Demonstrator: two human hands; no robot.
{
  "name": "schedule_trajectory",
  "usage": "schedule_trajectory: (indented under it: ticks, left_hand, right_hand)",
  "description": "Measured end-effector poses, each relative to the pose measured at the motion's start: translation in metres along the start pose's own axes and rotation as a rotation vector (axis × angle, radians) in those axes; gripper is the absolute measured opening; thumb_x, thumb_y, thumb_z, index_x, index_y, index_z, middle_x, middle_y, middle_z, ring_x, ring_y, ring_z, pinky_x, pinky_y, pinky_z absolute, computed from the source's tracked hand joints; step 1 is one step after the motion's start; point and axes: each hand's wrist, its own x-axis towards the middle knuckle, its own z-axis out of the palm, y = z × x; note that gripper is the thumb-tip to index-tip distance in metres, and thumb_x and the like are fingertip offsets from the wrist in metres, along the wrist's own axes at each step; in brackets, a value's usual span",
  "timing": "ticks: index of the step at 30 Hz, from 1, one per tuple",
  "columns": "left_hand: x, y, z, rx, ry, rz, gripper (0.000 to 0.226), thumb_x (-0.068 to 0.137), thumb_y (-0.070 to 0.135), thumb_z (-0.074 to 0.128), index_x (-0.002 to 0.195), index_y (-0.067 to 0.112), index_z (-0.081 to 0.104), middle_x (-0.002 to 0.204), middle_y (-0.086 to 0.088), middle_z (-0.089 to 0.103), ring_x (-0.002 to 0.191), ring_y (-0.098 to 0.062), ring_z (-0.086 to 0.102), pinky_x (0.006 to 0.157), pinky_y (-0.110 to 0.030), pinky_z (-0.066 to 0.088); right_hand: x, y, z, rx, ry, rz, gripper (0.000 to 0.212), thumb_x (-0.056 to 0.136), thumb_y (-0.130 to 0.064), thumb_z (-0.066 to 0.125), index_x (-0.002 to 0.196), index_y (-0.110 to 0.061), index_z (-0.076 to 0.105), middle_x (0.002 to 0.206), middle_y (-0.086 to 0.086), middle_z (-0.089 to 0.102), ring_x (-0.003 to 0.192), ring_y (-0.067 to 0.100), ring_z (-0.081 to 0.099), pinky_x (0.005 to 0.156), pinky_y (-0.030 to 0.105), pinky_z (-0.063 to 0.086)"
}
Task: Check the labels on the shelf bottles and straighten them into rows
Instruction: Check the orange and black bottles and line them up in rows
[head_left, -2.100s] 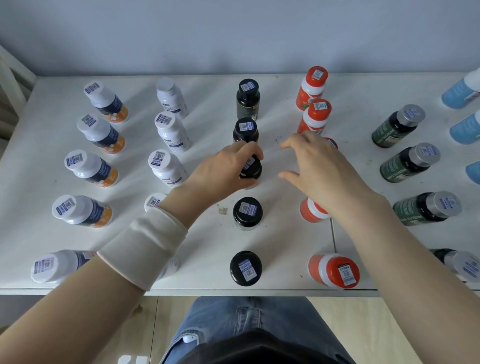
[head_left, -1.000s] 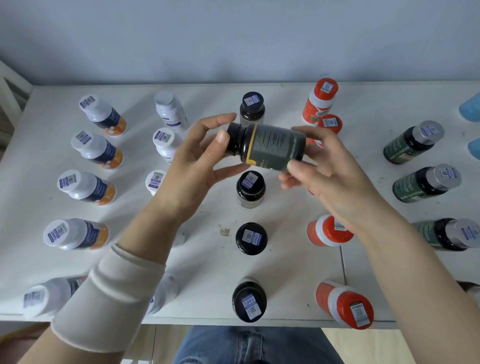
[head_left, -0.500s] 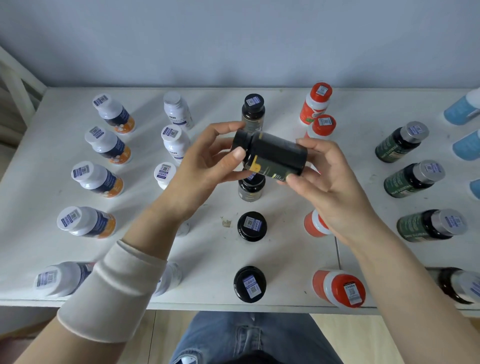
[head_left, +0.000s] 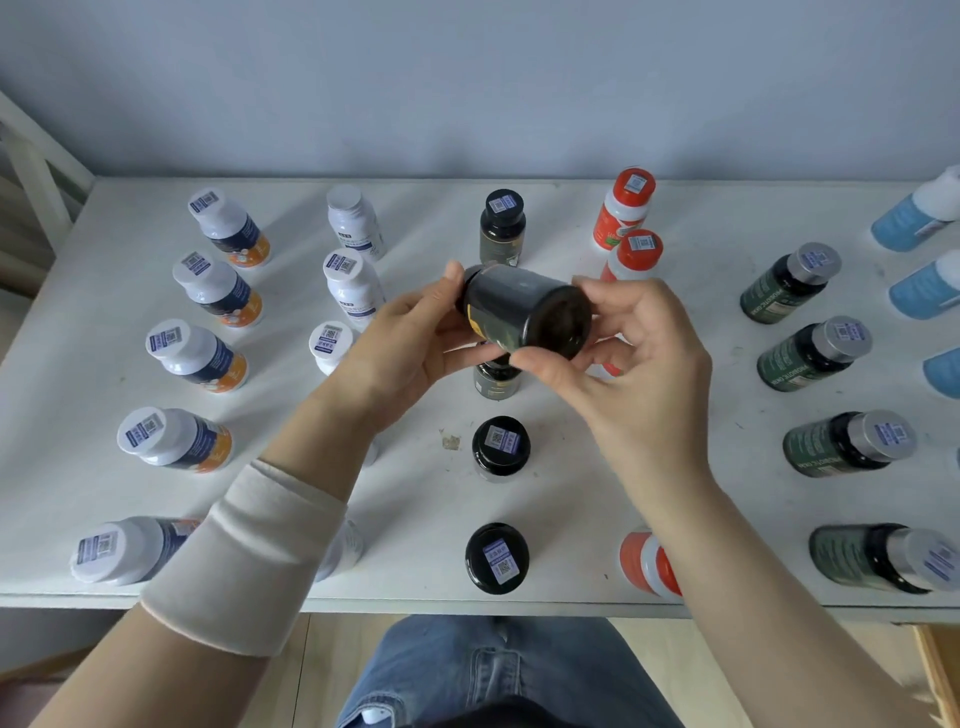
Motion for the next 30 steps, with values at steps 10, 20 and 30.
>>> schedule_trajectory:
  ticks: [10, 20, 30]
  left_hand:
    - [0.01, 0.017, -0.006, 0.094, -0.009, 0.112, 0.022, 0.083, 0.024, 0.057, 0.104, 0.017, 0.059, 0.087, 0.007, 0.07, 0.08, -0.01, 0.066, 0.07, -0.026, 0.055]
    - [0.045, 0.043, -0.009, 0.729, -0.072, 0.392, 0.034, 0.078, 0.009, 0.066, 0.105, 0.029, 0.056, 0.108, 0.013, 0.06, 0.102, 0.0, 0.057, 0.087, -0.017, 0.048]
    - [0.096, 0.006, -0.028, 1.313, -0.217, 0.49, 0.039, 0.075, 0.0, 0.07, 0.112, 0.009, 0.063, 0.114, -0.01, 0.058, 0.099, -0.005, 0.047, 0.085, -0.009, 0.038]
  right_hand:
    - [-0.007, 0.018, -0.004, -0.249, -0.106, -0.332, 0.047, 0.071, -0.013, 0.076, 0.11, -0.003, 0.052, 0.113, 0.015, 0.053, 0.106, 0.026, 0.054, 0.085, 0.032, 0.053]
    - [0.052, 0.02, -0.025, -0.714, -0.431, -0.053, 0.044, 0.08, -0.021, 0.07, 0.119, -0.01, 0.052, 0.118, 0.01, 0.055, 0.105, 0.021, 0.056, 0.086, 0.026, 0.044]
    - [0.089, 0.023, -0.008, -0.983, -0.731, 0.124, 0.055, 0.085, -0.03, 0.062, 0.133, -0.014, 0.04, 0.136, 0.01, 0.046, 0.119, 0.026, 0.05, 0.092, 0.034, 0.045]
